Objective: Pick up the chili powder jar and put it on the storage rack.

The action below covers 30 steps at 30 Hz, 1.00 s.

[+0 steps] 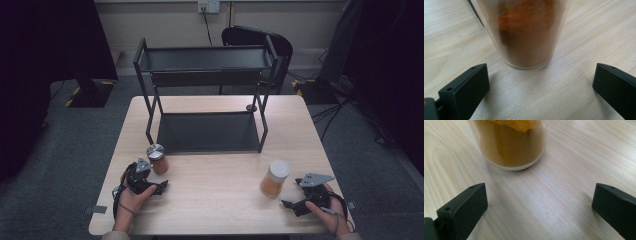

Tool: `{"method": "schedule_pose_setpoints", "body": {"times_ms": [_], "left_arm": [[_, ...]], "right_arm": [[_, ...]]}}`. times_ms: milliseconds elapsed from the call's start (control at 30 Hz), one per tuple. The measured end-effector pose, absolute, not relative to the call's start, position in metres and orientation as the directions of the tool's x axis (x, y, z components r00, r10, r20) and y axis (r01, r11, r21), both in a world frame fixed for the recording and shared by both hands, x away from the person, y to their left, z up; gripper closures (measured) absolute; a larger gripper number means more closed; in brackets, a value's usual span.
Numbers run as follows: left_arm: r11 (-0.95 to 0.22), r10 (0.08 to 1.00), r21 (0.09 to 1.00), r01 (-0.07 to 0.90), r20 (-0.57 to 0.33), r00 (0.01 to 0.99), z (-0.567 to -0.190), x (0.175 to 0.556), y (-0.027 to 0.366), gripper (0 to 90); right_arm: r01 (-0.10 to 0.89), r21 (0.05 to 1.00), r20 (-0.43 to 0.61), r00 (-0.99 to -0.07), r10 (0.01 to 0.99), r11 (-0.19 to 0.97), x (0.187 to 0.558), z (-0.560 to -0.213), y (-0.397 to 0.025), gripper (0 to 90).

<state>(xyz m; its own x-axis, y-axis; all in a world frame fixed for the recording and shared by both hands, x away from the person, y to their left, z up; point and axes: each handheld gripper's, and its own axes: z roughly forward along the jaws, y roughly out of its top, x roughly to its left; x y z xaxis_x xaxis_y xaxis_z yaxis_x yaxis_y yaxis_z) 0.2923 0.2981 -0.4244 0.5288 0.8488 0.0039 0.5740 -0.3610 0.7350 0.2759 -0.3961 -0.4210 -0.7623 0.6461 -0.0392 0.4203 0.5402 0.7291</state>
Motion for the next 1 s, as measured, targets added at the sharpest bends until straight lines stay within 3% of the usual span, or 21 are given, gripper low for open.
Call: {"method": "schedule_pose_setpoints", "body": {"times_ms": [500,1000], "left_arm": [[-0.278,0.858,0.779,0.562,-0.061,0.509,-0.418,0.3,0.3,4.6],[-0.212,0.883,0.81,0.547,-0.08,0.462,-0.425,0.313,0.3,19.8]], "right_arm": [[0.42,0.729,-0.039,-0.762,0.646,0.54,0.276,-0.421,-0.396,0.0],[0.42,0.729,-0.039,-0.762,0.646,0.54,0.276,-0.421,-0.396,0.0]]}}
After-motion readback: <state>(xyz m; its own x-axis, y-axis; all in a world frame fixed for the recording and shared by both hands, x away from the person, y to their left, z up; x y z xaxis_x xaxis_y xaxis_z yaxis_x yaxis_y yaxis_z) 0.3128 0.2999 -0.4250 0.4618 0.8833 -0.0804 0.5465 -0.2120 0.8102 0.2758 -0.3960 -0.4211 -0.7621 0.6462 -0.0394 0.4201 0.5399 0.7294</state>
